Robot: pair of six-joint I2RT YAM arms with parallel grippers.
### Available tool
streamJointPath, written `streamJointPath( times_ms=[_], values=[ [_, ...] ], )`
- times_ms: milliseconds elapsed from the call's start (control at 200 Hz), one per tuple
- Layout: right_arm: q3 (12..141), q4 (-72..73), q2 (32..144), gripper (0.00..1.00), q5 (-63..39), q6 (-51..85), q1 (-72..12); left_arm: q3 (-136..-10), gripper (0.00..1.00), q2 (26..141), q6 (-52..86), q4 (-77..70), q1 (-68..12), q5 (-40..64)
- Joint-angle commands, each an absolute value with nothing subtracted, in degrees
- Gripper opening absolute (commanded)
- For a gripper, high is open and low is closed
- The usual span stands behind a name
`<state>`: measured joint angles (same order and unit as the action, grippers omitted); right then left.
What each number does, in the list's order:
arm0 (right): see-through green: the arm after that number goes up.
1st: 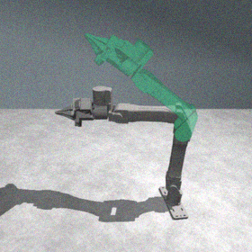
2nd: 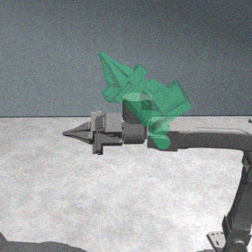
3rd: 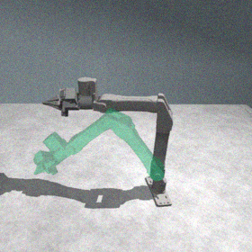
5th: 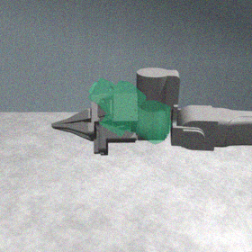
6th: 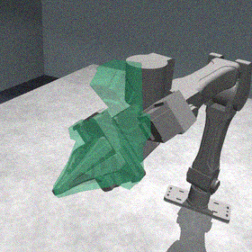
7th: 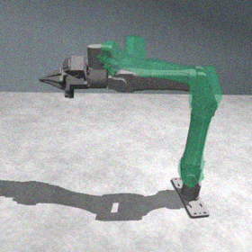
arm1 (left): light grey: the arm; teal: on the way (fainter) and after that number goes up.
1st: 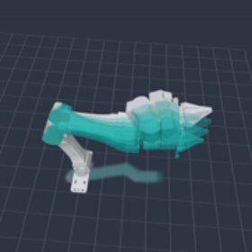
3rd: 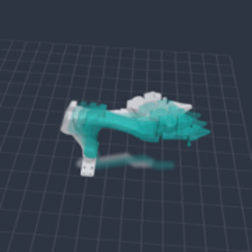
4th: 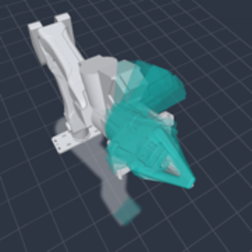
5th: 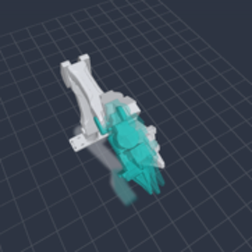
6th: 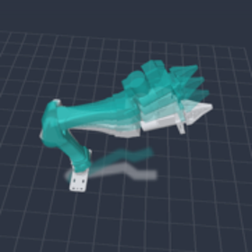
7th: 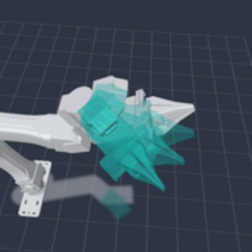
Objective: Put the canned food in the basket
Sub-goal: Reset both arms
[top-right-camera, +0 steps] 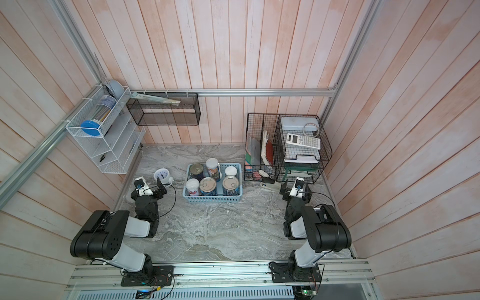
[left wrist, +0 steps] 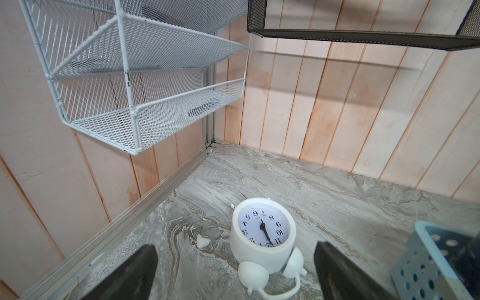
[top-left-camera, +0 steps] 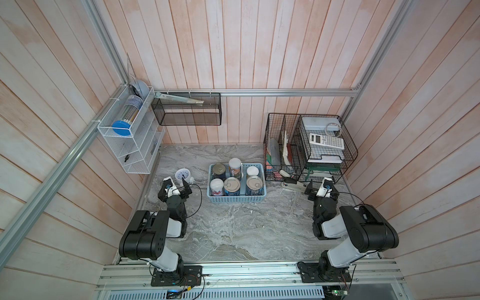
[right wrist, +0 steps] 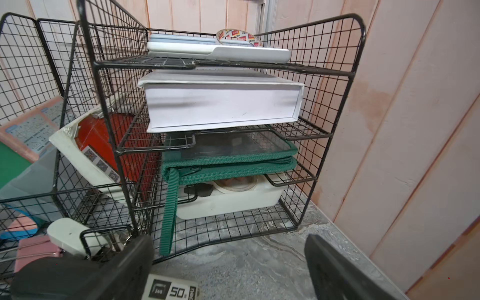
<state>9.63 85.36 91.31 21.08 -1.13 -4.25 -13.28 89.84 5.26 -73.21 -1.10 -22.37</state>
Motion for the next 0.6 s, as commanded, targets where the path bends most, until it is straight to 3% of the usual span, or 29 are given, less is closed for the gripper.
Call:
streamJointPath(
  times_ms=[0, 595],
  values=[
    [10.3, 82.5, 90.7, 0.98, 20.6, 0.3, -3.8, -13.8, 1.0, 89.7, 6.3, -71.0, -0.6, -23.8],
    [10.5, 82.0, 90.6, 0.98, 21.3, 0.7, -3.8, -14.5, 1.0, 89.7, 6.3, -69.6, -0.6, -24.1]
  ],
)
